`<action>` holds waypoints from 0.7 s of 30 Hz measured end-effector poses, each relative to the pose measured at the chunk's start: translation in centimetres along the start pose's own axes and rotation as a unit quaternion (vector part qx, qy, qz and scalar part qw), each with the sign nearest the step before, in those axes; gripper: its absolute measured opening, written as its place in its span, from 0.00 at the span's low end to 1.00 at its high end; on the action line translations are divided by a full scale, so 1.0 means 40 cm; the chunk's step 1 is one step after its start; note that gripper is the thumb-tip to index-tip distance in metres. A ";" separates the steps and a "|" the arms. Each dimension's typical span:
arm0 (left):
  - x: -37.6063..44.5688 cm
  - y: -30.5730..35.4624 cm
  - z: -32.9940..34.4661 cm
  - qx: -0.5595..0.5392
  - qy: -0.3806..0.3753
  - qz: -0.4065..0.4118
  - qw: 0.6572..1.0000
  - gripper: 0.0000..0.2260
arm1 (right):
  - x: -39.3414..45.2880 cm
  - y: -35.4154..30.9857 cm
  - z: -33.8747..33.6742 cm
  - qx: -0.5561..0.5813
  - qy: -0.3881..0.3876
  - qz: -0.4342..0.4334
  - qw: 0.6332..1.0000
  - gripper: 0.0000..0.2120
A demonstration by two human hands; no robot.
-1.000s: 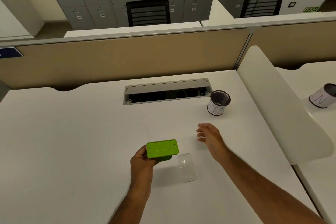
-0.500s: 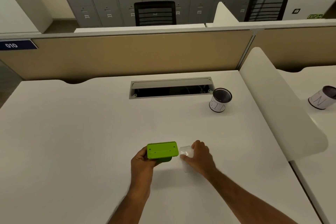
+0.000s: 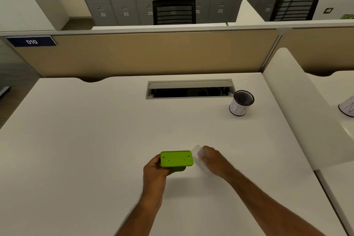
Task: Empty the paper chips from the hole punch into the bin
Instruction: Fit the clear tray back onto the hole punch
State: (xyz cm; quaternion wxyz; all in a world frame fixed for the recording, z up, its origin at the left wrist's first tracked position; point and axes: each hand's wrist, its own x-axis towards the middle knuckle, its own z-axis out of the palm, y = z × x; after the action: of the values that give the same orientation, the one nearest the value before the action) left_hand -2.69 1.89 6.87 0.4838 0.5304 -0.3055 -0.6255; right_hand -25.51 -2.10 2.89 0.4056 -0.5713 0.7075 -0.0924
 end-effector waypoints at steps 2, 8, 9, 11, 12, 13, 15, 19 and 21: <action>-0.003 0.000 -0.005 0.003 0.000 -0.002 1.000 0.19 | -0.019 -0.042 -0.030 0.022 0.005 -0.038 0.999 0.09; -0.006 -0.006 -0.008 0.028 -0.009 -0.014 0.999 0.20 | -0.096 -0.184 -0.094 0.041 -0.004 -0.149 0.988 0.11; -0.007 -0.008 -0.007 0.033 -0.007 -0.014 0.999 0.21 | -0.109 -0.203 -0.095 0.032 -0.015 -0.164 0.986 0.12; -0.010 -0.011 -0.001 0.044 -0.005 -0.010 0.999 0.21 | -0.136 -0.232 -0.093 -0.008 -0.026 -0.190 0.981 0.15; -0.011 -0.011 0.001 0.051 -0.004 -0.006 0.999 0.22 | -0.147 -0.242 -0.089 -0.036 -0.023 -0.202 0.978 0.17; -0.012 -0.012 0.002 0.058 -0.003 -0.003 0.998 0.23 | -0.155 -0.251 -0.086 -0.062 -0.019 -0.214 0.975 0.18; -0.014 -0.013 0.004 0.065 0.003 0.000 0.998 0.23 | -0.166 -0.262 -0.079 -0.105 -0.016 -0.236 0.966 0.19; -0.015 -0.016 0.002 0.074 0.017 -0.002 0.997 0.23 | -0.175 -0.266 -0.058 -0.202 -0.003 -0.274 0.940 0.20; -0.016 -0.017 0.003 0.077 0.020 -0.003 0.997 0.23 | -0.179 -0.265 -0.052 -0.234 0.002 -0.289 0.928 0.20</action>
State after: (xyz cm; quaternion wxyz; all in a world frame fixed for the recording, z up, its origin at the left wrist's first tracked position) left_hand -3.01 2.69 6.52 0.4458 0.5792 -0.3413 -0.5911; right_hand -18.99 0.02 13.89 0.2146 -0.8294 0.5144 -0.0380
